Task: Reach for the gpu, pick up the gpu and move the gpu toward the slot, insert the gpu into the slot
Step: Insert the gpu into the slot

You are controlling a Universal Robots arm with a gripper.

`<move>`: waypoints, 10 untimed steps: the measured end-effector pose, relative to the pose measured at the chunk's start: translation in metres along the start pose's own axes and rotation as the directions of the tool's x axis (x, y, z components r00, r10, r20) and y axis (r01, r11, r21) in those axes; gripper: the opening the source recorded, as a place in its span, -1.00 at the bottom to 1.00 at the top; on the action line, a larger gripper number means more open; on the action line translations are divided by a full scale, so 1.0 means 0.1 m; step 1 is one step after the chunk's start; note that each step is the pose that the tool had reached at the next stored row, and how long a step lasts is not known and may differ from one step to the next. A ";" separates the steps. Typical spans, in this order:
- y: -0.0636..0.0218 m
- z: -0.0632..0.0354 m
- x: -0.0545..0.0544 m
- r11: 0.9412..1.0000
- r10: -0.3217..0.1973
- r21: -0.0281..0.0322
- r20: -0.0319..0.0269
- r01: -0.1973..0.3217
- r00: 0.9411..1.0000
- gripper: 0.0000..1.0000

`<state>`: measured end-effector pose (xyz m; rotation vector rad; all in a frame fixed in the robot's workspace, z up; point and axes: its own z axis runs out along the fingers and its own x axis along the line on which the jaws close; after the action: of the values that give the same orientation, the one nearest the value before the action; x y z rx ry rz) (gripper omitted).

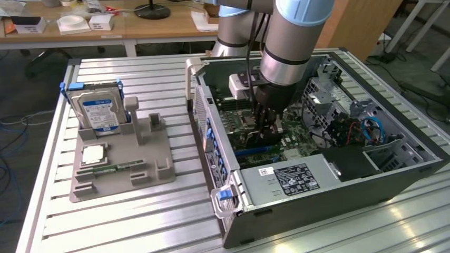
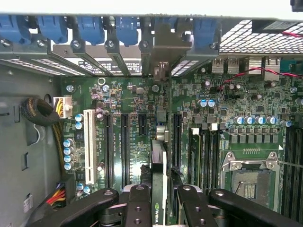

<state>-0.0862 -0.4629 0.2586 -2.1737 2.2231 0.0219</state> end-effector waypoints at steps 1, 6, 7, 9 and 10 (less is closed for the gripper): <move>0.000 0.006 0.00 1.000 0.000 0.000 0.000 0.000 1.000 -0.48; 0.001 0.008 0.00 1.000 0.000 0.000 0.000 0.000 1.000 -0.48; 0.001 0.002 0.00 1.000 0.000 0.000 0.000 0.000 1.000 -0.48; 0.001 -0.020 0.00 1.000 0.000 0.001 0.000 0.000 1.000 -0.48; 0.001 -0.029 0.00 1.000 0.000 0.001 0.000 0.000 1.000 -0.48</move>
<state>-0.0863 -0.4629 0.2615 -2.1732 2.2227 0.0211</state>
